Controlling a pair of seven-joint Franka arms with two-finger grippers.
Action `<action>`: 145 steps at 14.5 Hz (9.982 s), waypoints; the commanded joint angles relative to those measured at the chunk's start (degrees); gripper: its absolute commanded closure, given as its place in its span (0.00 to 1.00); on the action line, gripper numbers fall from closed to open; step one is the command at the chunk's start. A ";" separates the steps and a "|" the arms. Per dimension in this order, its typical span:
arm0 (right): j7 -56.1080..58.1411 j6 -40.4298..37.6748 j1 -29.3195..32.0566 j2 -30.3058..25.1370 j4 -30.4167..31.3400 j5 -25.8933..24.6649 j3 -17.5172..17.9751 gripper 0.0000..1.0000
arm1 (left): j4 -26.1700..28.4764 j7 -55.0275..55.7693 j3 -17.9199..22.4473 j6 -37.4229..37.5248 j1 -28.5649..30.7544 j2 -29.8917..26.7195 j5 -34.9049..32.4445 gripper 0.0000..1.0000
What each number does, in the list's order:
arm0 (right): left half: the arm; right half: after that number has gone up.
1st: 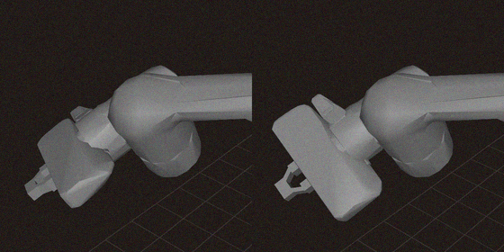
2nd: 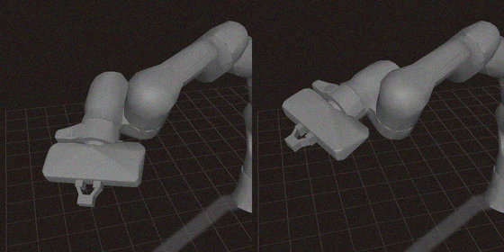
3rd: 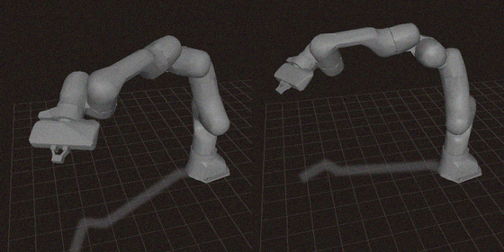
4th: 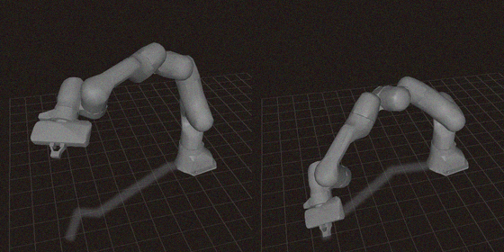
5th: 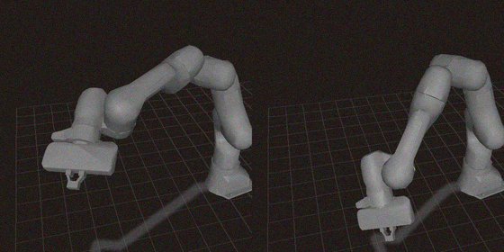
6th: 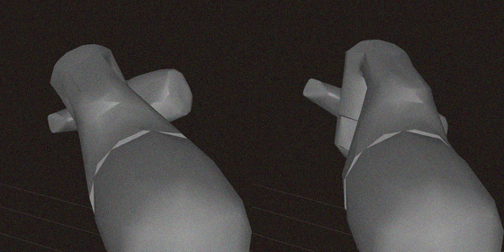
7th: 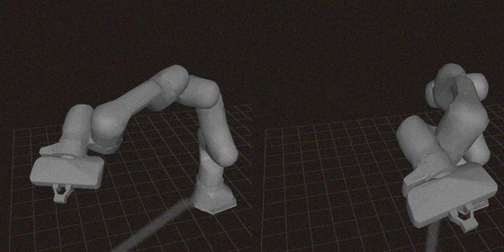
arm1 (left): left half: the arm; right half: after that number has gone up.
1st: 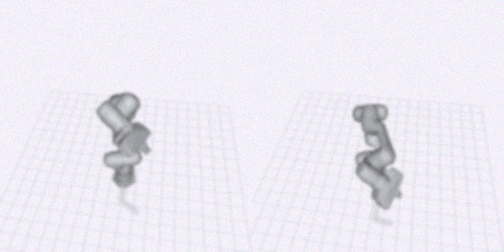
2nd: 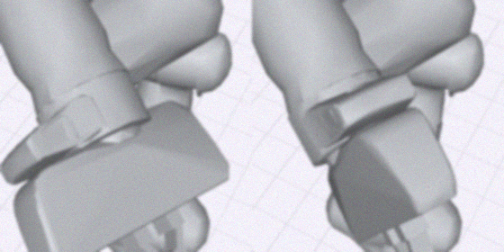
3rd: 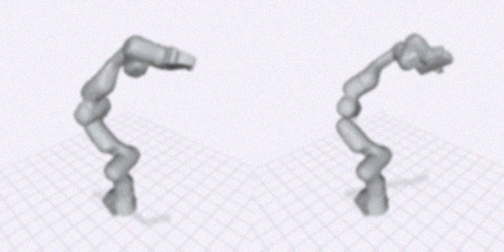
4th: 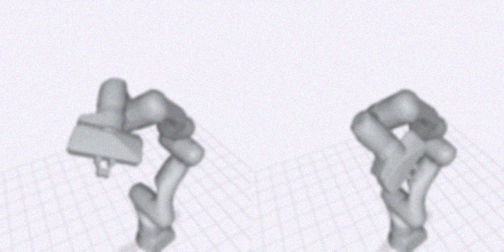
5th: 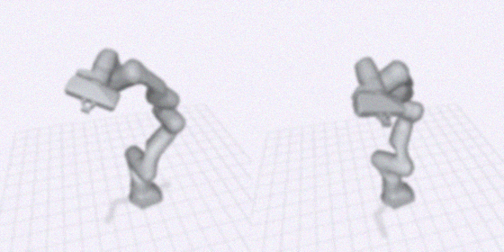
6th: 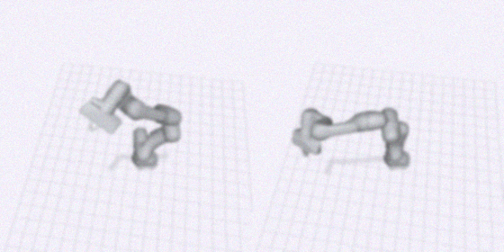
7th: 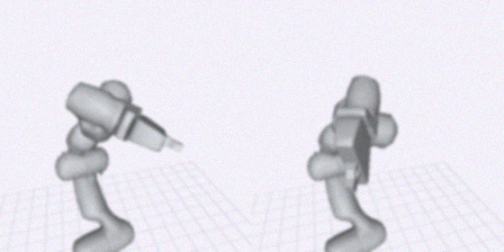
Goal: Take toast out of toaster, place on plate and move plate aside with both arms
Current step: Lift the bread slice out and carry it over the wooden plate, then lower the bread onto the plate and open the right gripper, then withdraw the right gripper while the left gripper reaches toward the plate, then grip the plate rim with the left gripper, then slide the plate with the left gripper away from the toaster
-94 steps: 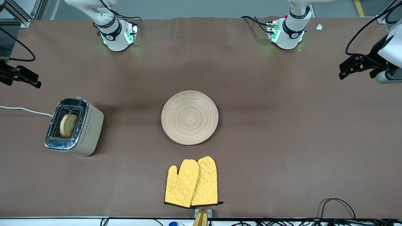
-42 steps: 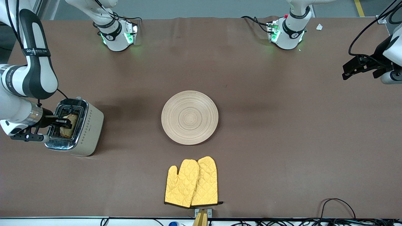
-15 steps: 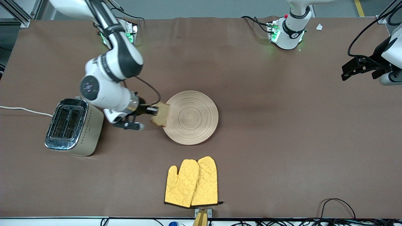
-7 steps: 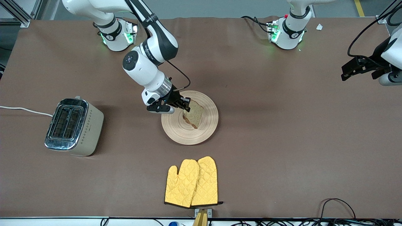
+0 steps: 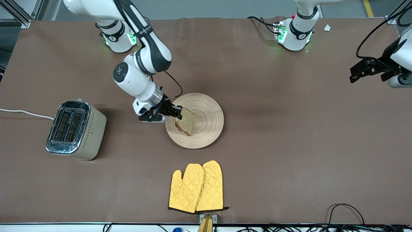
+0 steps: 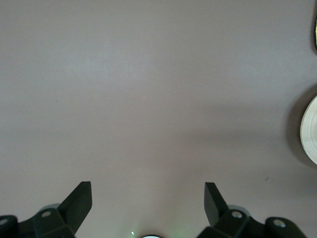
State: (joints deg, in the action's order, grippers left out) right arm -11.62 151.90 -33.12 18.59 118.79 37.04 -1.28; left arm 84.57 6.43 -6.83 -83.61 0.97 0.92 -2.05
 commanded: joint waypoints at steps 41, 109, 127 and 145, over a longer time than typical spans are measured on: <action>10.57 -19.52 4.38 -15.23 5.84 -3.34 -11.10 0.00 | 1.12 -2.20 0.15 -3.74 3.86 9.18 25.13 0.00; 10.65 -69.54 38.31 -22.37 -29.22 -35.02 2.25 0.00 | 16.68 -48.80 -8.64 -40.06 -5.99 40.57 74.23 1.00; 11.01 -69.45 36.11 -22.46 -29.31 -39.50 2.60 0.00 | 13.35 -48.79 -8.55 -22.82 25.12 37.66 52.96 1.00; 10.83 -69.54 36.11 -22.46 -29.31 -39.41 2.60 0.00 | 4.91 -50.64 -8.20 -14.74 41.48 48.82 40.20 1.00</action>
State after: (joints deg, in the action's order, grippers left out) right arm -0.53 83.15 3.09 -3.99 90.30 -1.87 1.27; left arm 91.79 -44.18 -14.54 -101.29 41.08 48.51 39.42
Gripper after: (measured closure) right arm 0.000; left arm 0.907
